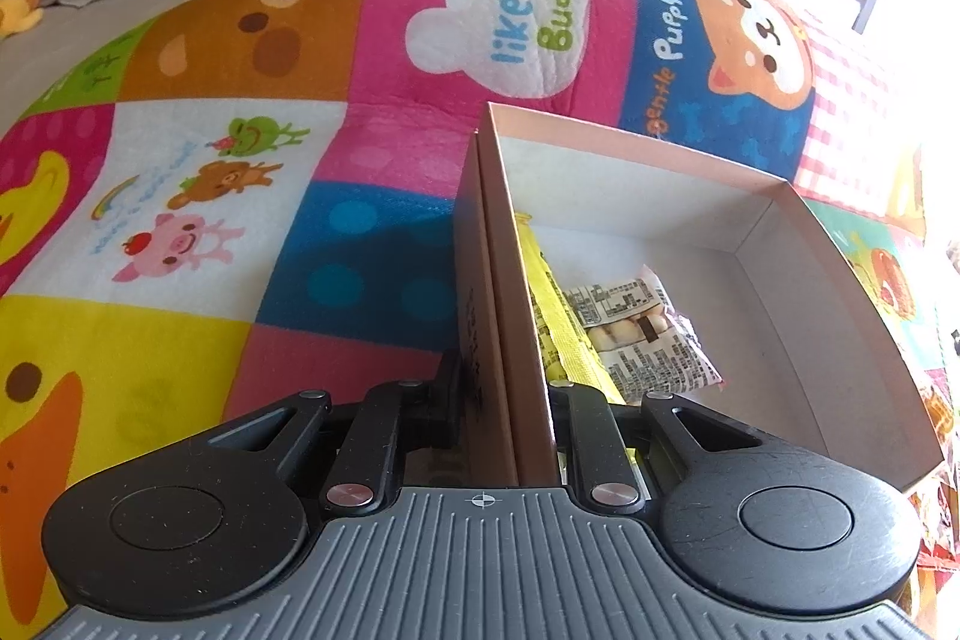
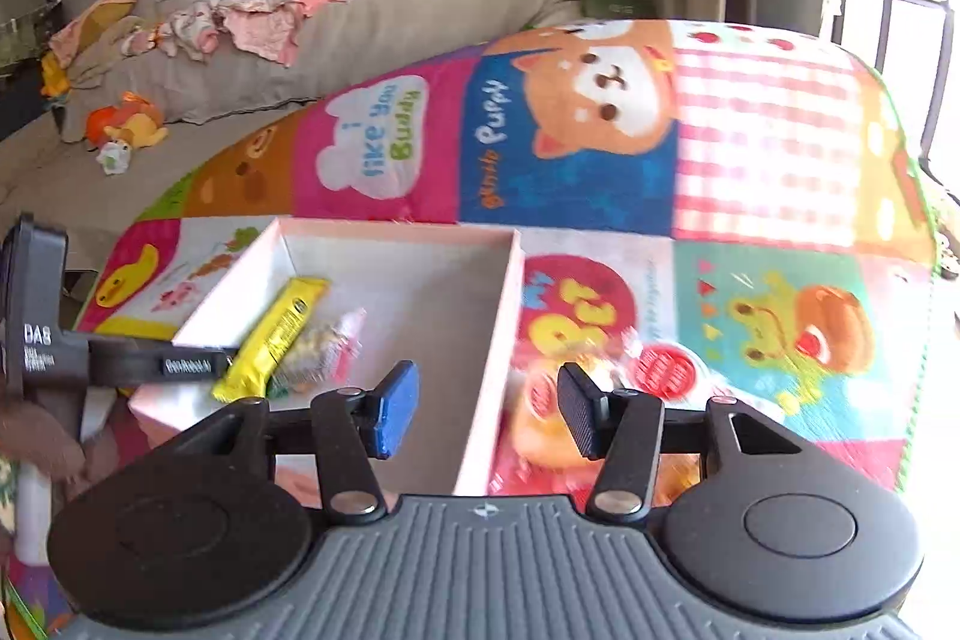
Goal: Organize objects
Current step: 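Move the right gripper back over the snacks to the red-white candy bag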
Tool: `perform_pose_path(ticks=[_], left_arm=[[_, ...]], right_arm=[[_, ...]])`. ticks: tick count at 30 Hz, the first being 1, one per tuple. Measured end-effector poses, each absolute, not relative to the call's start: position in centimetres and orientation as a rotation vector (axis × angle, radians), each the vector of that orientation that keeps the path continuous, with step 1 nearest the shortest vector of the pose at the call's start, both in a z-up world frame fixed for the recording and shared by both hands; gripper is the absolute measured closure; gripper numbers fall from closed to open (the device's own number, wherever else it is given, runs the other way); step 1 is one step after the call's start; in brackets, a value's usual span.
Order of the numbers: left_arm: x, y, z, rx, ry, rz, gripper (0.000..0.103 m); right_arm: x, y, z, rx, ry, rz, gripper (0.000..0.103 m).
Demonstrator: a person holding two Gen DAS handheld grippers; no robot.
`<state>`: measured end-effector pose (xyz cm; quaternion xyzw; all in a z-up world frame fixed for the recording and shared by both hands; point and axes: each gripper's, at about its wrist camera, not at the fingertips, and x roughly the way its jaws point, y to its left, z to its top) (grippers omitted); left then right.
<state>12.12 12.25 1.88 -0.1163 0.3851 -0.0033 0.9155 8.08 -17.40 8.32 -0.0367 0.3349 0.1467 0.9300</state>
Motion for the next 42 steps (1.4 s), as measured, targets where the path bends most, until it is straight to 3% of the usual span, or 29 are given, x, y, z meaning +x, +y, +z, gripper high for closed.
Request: perform_pose_path(ticks=[9,10,12,30,38,42], left_arm=[[12.2,11.4,2.1,-0.179,0.801,0.012,0.085],[12.3,11.3,2.1,-0.174,0.806,0.013,0.085],[12.2,11.2,2.1,-0.163,0.810,0.015,0.085],[11.7,11.7,2.2,-0.217,0.820,0.013,0.086],[11.5,11.8,2.1,-0.214,0.816,0.009,0.086],[11.5,11.7,2.1,-0.215,0.813,0.012,0.086]], right_arm=[[2.4,-20.6,2.6,0.066,0.800,0.213,0.044],[2.2,-20.5,2.1,0.073,0.797,0.212,0.036],[2.0,-20.0,1.7,0.064,0.788,0.216,0.034],[1.6,-19.3,3.1,-0.007,0.695,0.223,0.034],[3.3,-21.2,1.3,-0.077,0.754,0.032,0.033],[3.2,-22.2,1.2,-0.066,0.742,0.006,0.029]])
